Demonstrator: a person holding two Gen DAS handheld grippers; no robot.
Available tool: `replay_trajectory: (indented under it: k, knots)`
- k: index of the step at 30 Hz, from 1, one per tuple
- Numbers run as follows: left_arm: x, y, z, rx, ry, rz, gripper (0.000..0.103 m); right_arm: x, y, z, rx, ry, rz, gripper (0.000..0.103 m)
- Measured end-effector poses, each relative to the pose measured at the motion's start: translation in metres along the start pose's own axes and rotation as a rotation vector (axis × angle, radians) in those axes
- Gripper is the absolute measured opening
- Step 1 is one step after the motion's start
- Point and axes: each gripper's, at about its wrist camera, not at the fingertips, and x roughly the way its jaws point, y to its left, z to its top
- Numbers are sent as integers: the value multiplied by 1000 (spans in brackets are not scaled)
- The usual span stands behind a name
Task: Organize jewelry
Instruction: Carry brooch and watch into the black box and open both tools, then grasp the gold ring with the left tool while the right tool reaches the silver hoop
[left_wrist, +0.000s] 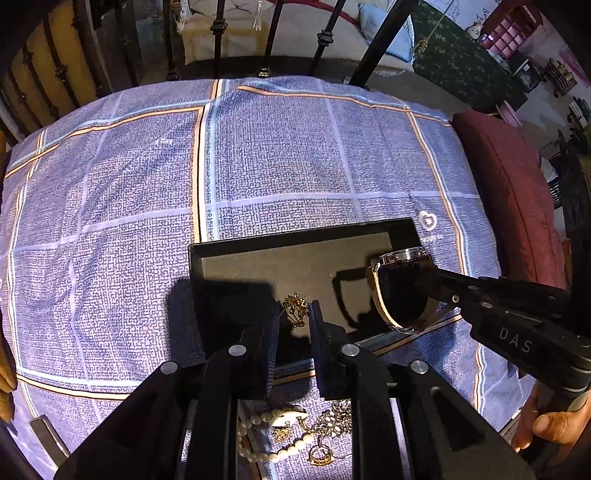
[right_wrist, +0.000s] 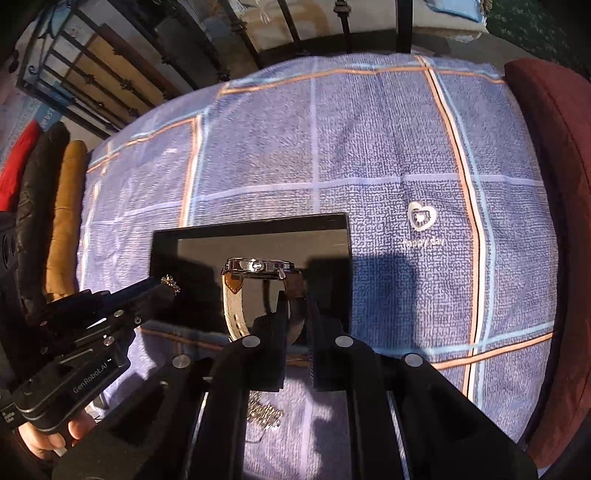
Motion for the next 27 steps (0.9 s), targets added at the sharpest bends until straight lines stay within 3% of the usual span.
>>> replay_trajectory:
  k: [3,5,6,8,13,15,20,22,27]
  knots:
    - [9,3,1,-5,25,-5,18,11,-3,3,6,38,-55,20]
    - [6,5,-1,0,18,1,25,5,-5,-1,3,5,-93,29]
    - [3,5,-3,3,12,5,33,1,-7,-4,12,-1,-99,39]
    - [-6,9,-12,-2,-1,9,48,-6,-13,-15,25,-6,-81,46]
    - [-23,27,-60,-48,10,8,77,-11,-18,-67,13,32,-62,49]
    - [-21,33,-84,-73,45,12,81,-9,-20,-94,24,44,-44,60]
    - [-9,36,-138,-94,134,26,82,18,-19,-145,58,164,10,62]
    - [-8,30,-146,-80,145,13,82,28,-20,-157,72,232,-18,72]
    - [-2,-4,-152,13,142,-4,82,19,-14,-166,24,201,-89,75]
